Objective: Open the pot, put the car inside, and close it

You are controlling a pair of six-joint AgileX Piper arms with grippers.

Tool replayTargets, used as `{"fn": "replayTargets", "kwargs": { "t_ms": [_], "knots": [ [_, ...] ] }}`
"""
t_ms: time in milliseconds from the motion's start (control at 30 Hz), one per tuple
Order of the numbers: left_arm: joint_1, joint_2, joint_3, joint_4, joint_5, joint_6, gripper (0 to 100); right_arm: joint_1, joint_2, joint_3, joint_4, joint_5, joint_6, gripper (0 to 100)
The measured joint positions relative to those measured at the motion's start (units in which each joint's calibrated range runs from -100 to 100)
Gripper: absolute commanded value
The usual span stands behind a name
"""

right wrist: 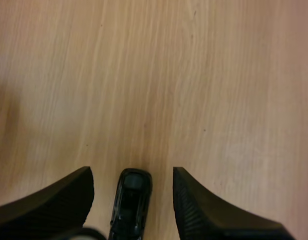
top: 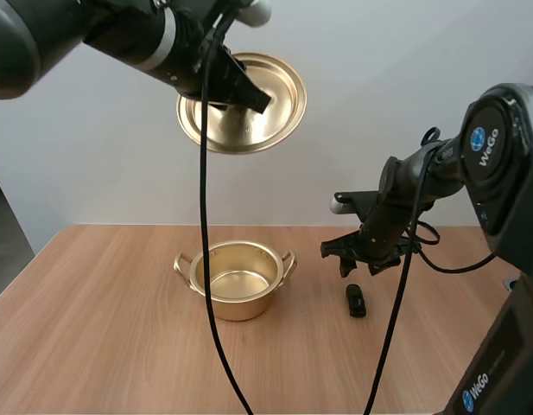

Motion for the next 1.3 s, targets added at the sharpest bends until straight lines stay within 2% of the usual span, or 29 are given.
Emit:
{"fn": "replayTargets", "kwargs": {
  "t_ms": [233,500,600,667,767,867,900,1300],
  "knots": [
    [0.0,-1.7,-2.7,0.1,0.0,-0.4,0,0.0,5.4,0.0,1.1,0.1,-0.4,79],
    [0.0,-1.8,-3.9,0.1,0.2,-0.8,0,0.0,5.2,0.0,1.7,2.7,-1.1,77],
    [0.0,-1.8,-3.9,0.1,0.2,-0.8,0,0.0,5.2,0.0,1.7,3.6,-1.2,68],
    [0.0,-1.8,-3.9,0.1,0.2,-0.8,0,0.0,5.2,0.0,1.7,3.9,-1.2,57],
    [0.0,-1.8,-3.9,0.1,0.2,-0.8,0,0.0,5.2,0.0,1.7,4.3,-1.2,33],
    [0.0,-1.8,-3.9,0.1,0.2,-0.8,0,0.0,5.2,0.0,1.7,4.9,-1.2,2],
    [0.0,-1.8,-3.9,0.1,0.2,-0.8,0,0.0,5.2,0.0,1.7,4.9,-1.2,0],
    [0.0,-1.8,-6.0,0.1,0.4,-1.8,0,0.0,2.0,-2.7,1.2,5.5,-1.4,0]
  ]
}}
